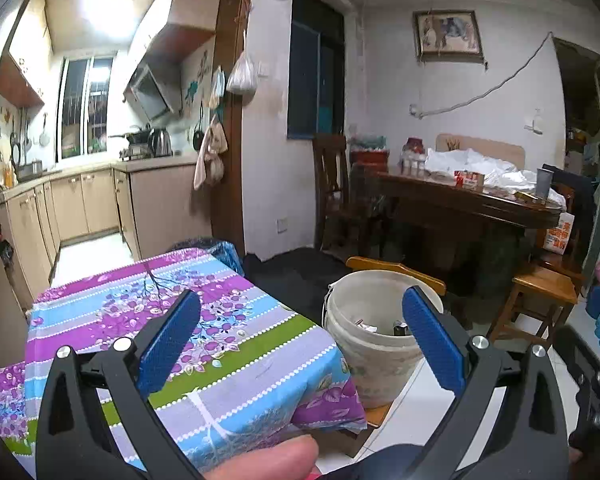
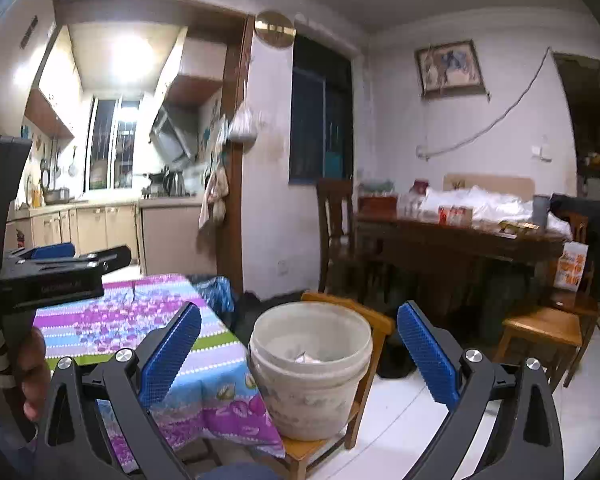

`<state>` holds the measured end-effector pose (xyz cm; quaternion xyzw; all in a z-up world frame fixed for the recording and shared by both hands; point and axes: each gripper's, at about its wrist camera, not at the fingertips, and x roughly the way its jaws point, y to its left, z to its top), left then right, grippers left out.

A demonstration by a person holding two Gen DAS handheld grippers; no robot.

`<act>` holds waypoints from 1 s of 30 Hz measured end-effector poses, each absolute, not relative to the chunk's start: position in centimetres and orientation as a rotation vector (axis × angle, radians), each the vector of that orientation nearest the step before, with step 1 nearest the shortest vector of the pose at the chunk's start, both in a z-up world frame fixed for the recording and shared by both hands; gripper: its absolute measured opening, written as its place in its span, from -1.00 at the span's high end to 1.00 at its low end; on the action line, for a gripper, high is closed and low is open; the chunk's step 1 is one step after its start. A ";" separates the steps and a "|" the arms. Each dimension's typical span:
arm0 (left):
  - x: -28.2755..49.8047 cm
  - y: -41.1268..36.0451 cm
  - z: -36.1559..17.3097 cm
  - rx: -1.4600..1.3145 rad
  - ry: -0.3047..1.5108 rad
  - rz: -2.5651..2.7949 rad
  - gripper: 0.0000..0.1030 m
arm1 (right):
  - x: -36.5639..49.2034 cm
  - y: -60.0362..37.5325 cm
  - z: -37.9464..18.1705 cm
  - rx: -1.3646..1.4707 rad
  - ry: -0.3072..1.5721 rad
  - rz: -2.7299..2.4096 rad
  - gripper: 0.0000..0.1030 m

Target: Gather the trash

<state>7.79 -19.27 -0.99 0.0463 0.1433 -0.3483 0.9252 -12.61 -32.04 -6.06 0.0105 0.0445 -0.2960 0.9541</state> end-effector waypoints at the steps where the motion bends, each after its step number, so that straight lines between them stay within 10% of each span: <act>1: 7.2 -18.9 -1.1 0.091 0.287 -0.717 -0.89 | -13.2 -31.6 -6.0 0.024 0.076 -0.595 -0.90; 30: -0.2 -16.1 -1.9 0.051 0.173 -0.756 -0.89 | -21.1 -30.2 -5.2 0.052 -0.039 -0.622 -0.90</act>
